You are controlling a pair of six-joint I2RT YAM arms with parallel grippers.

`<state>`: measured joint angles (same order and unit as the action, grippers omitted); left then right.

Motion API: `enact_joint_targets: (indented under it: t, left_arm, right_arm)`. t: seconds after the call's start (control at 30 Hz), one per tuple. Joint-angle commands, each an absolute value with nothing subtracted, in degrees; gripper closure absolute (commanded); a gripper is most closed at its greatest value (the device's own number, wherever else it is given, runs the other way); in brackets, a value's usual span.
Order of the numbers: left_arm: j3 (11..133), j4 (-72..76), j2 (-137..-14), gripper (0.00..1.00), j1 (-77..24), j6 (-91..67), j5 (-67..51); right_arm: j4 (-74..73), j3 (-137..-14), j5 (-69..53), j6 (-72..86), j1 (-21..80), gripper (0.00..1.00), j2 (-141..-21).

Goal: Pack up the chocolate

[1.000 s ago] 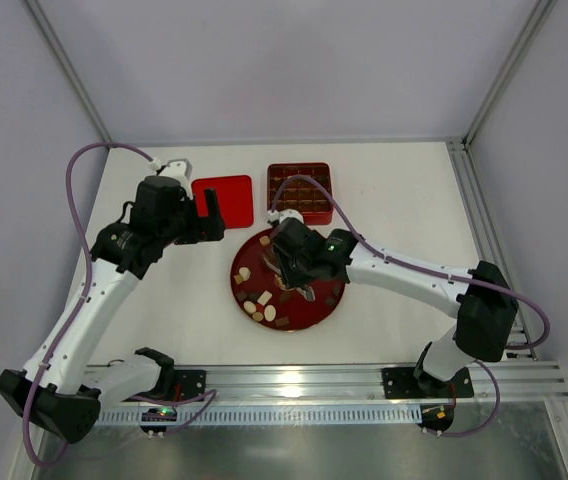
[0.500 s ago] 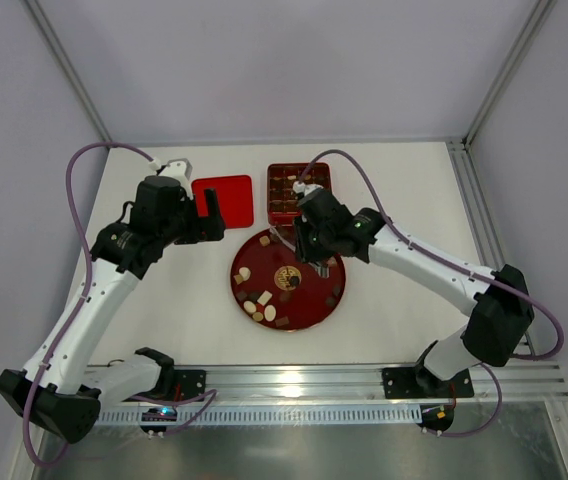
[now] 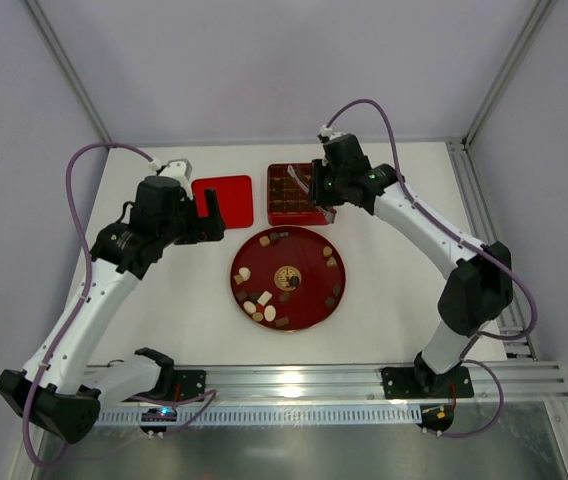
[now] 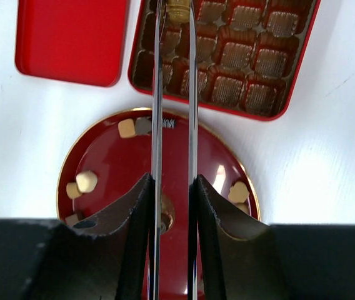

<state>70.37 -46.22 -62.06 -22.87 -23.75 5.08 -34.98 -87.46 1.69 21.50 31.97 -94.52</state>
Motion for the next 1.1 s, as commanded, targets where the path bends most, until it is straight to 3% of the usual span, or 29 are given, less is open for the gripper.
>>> enact_joint_targets:
  t: [0.0, 0.3, 1.07]
  left_arm:
    - [71.37, -46.05, -61.17, 0.00, -23.03, -23.38, 5.36]
    - [71.54, -46.41, -61.08, 0.00, -22.94, -22.94, 5.89]
    - [71.19, -46.23, -61.35, 0.00, -23.03, -23.20, 5.62]
  right_arm:
    - [-32.78, -93.07, 0.70, 19.78, 31.11, 0.66, -99.57]
    - [-34.63, -101.34, 0.70, 18.63, 30.06, 0.66, -108.71]
    - [-34.54, -100.11, 1.85, 18.28, 29.97, 0.66, -110.65]
